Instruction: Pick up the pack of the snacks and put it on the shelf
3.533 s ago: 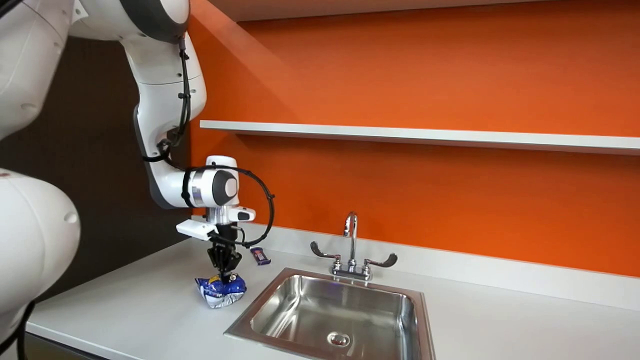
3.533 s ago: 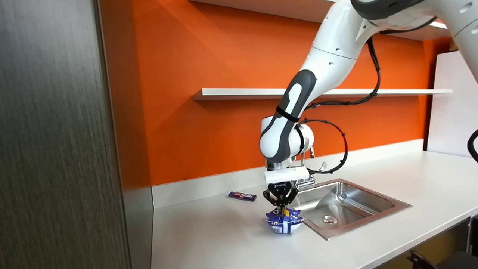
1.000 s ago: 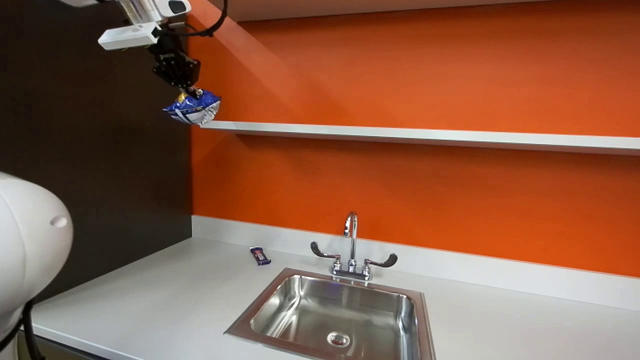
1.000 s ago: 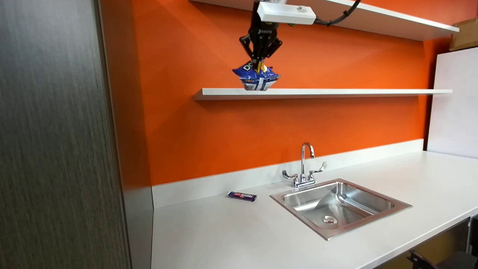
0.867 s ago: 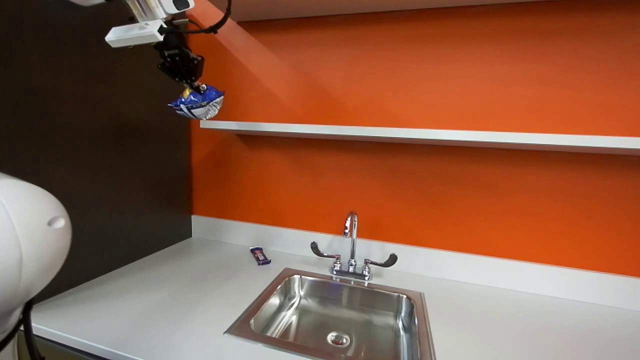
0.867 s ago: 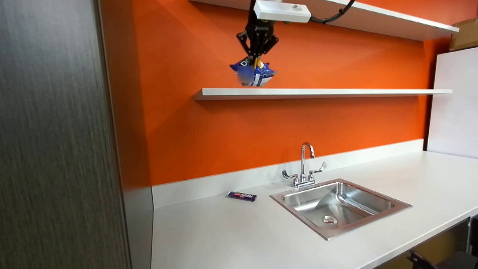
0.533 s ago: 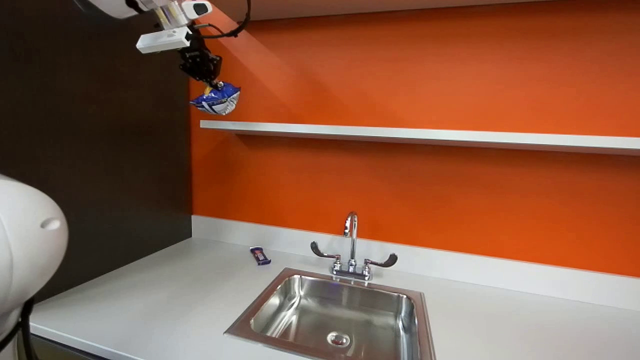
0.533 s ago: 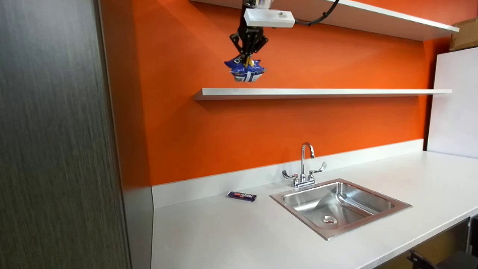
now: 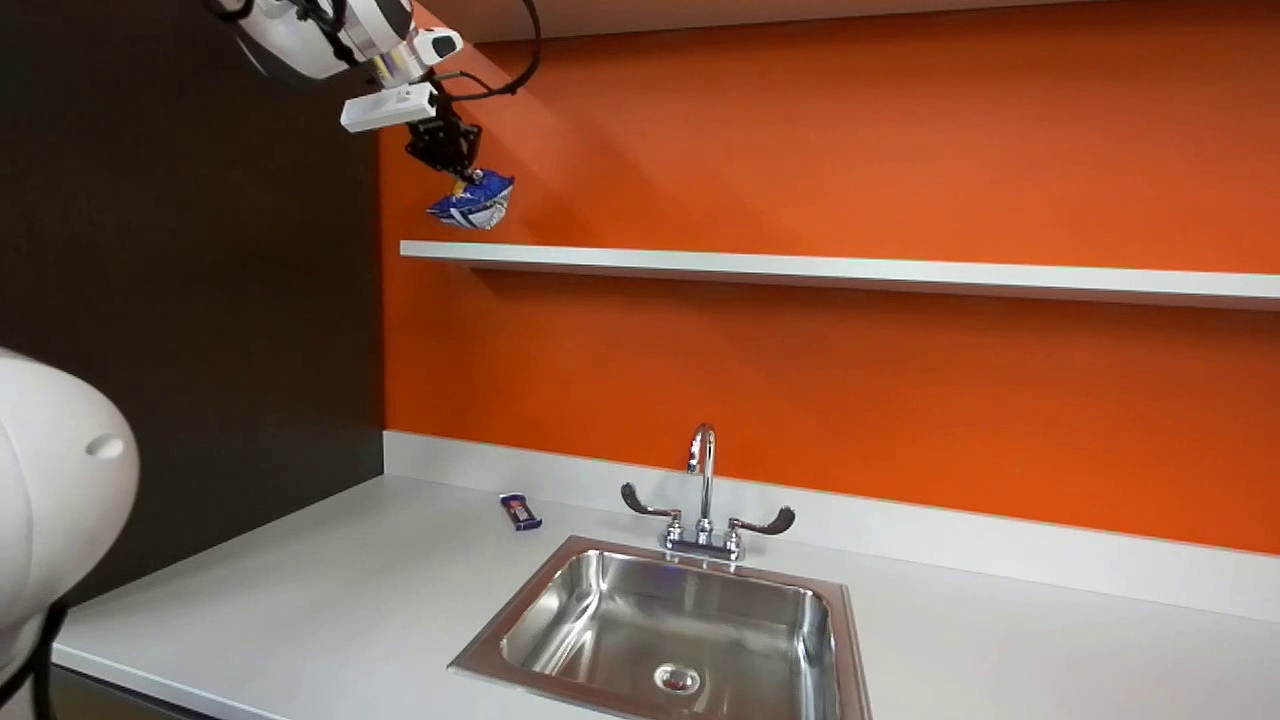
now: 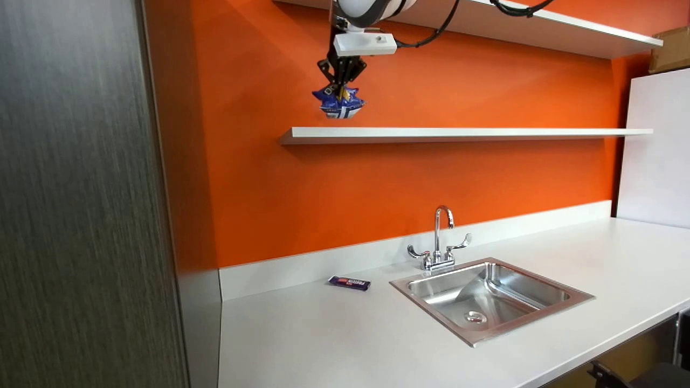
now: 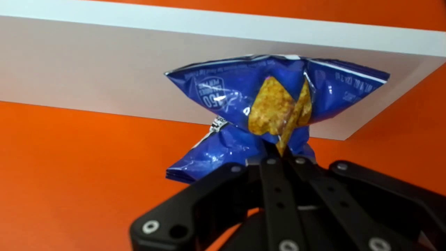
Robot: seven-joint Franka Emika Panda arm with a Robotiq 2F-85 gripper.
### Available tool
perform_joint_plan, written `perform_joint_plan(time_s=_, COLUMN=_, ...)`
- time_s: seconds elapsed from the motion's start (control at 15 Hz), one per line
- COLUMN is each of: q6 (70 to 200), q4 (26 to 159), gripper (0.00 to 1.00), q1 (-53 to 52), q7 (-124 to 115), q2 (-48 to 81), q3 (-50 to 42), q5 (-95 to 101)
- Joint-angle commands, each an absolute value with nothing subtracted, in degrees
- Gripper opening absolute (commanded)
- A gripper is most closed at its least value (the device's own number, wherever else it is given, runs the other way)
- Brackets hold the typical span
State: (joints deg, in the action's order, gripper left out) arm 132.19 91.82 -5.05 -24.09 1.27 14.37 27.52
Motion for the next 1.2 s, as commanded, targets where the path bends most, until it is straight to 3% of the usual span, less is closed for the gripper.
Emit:
perform_joint_plan(time_s=0.0, q6=130.88, q4=83.25, gripper=0.0, q1=-7.9, q7=-23.39, q2=8.22, q3=11.91, q5=29.3)
perform_joint_plan(time_s=0.47, q6=130.7, q4=77.09, gripper=0.0, q1=-10.98, q7=-22.56, q2=14.93, q3=6.57, q5=27.92)
perform_joint_plan(time_s=0.53, q6=130.44, q4=76.62, gripper=0.26, q1=-11.38, q7=-22.83, q2=15.31, q3=6.03, q5=27.81)
perform_joint_plan(time_s=0.6, q6=130.36, q4=76.26, gripper=0.27, q1=-11.78, q7=-23.06, q2=15.42, q3=5.45, q5=28.08)
perform_joint_plan(time_s=1.13, q6=124.31, q4=77.36, gripper=0.87, q1=-12.1, q7=-24.94, q2=11.63, q3=6.2, q5=29.02)
